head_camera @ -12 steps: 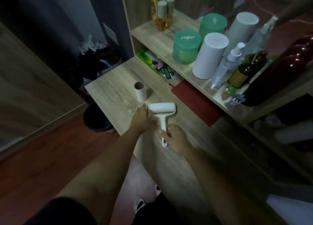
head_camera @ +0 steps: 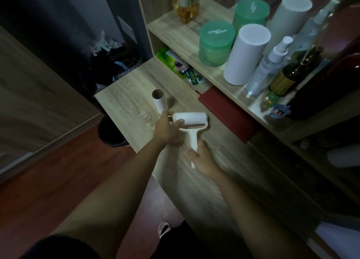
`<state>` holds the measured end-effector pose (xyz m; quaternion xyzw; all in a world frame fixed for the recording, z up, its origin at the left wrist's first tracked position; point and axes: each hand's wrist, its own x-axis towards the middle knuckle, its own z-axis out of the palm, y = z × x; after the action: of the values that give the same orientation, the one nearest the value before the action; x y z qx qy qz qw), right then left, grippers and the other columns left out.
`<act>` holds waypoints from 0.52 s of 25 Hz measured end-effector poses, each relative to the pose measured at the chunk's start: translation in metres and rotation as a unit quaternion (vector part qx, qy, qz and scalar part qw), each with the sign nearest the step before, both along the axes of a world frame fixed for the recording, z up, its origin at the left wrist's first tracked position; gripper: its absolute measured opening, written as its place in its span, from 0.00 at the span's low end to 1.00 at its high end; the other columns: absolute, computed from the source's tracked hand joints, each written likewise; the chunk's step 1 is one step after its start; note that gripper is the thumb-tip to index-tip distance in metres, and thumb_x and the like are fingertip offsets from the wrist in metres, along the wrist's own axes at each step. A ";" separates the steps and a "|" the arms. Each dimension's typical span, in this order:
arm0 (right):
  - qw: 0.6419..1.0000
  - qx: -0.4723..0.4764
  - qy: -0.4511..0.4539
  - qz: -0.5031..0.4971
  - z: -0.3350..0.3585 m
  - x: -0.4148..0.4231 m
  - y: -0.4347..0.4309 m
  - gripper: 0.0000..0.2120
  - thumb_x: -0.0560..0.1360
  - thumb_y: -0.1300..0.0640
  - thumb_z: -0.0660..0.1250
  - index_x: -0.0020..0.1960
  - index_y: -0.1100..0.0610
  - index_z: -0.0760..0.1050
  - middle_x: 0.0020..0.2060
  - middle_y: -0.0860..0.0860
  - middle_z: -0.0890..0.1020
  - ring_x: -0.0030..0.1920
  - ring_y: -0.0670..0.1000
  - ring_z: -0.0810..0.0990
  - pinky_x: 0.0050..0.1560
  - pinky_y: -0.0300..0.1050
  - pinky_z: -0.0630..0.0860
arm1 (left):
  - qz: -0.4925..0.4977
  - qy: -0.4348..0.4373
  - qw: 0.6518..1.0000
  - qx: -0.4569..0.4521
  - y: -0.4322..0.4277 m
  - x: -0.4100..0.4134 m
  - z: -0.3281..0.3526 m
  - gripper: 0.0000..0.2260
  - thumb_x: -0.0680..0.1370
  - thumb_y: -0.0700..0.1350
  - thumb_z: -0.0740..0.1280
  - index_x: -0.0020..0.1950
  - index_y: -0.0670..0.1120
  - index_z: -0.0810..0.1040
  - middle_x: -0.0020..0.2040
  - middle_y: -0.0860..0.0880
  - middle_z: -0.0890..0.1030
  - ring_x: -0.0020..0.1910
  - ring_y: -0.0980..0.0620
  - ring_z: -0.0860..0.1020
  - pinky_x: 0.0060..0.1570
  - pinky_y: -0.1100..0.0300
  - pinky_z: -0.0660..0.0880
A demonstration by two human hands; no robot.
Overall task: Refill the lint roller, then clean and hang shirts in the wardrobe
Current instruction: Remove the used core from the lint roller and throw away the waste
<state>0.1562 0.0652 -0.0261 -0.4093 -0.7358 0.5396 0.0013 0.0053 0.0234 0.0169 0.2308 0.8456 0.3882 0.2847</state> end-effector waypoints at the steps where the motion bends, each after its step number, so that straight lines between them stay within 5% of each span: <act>1: 0.997 -0.064 0.037 -0.027 0.007 0.005 0.000 0.19 0.76 0.58 0.61 0.65 0.59 0.65 0.52 0.55 0.76 0.51 0.53 0.77 0.47 0.43 0.71 | -0.005 0.009 0.999 0.041 -0.005 0.006 0.009 0.16 0.74 0.48 0.70 0.58 0.43 0.72 0.52 0.47 0.78 0.50 0.47 0.79 0.50 0.48 0.78; 5: 0.969 -0.210 0.095 -0.095 0.023 0.023 -0.002 0.12 0.75 0.66 0.61 0.55 0.53 0.71 0.40 0.50 0.76 0.40 0.49 0.76 0.42 0.42 0.73 | 0.011 0.063 0.984 0.164 -0.029 0.047 0.047 0.11 0.72 0.45 0.73 0.49 0.49 0.72 0.46 0.61 0.76 0.44 0.56 0.79 0.40 0.66 0.77; 7: 0.956 -0.242 0.112 -0.124 0.041 0.028 -0.005 0.05 0.78 0.58 0.60 0.47 0.52 0.73 0.37 0.51 0.76 0.39 0.49 0.76 0.42 0.42 0.72 | 0.038 0.084 0.978 0.189 -0.039 0.067 0.059 0.11 0.72 0.45 0.73 0.48 0.50 0.72 0.47 0.63 0.75 0.44 0.59 0.78 0.39 0.70 0.74; 8: 0.951 -0.243 0.128 -0.141 0.049 0.028 -0.006 0.09 0.79 0.51 0.57 0.45 0.51 0.73 0.37 0.49 0.76 0.38 0.47 0.77 0.42 0.40 0.73 | 0.046 0.088 0.975 0.197 -0.043 0.075 0.062 0.12 0.72 0.45 0.73 0.48 0.50 0.72 0.48 0.62 0.76 0.44 0.58 0.78 0.39 0.70 0.74; 11: 0.936 -0.213 0.182 -0.213 0.067 0.021 -0.006 0.21 0.81 0.45 0.47 0.61 0.55 0.71 0.43 0.43 0.75 0.41 0.37 0.77 0.44 0.28 0.73 | 0.067 0.085 0.969 0.222 -0.054 0.098 0.062 0.12 0.71 0.45 0.74 0.49 0.51 0.73 0.50 0.59 0.77 0.44 0.55 0.80 0.40 0.67 0.76; 13: 0.915 -0.220 0.210 -0.265 0.077 0.016 -0.004 0.30 0.77 0.36 0.48 0.70 0.55 0.63 0.56 0.52 0.78 0.53 0.46 0.79 0.54 0.41 0.77 | 0.082 0.080 0.963 0.243 -0.060 0.111 0.064 0.13 0.71 0.45 0.74 0.52 0.48 0.74 0.51 0.53 0.79 0.44 0.54 0.80 0.40 0.69 0.76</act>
<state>0.1726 0.0614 0.0510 -0.4564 -0.4463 0.7411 0.2082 0.1168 -0.0366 0.0812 0.2530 0.7621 0.5842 0.1182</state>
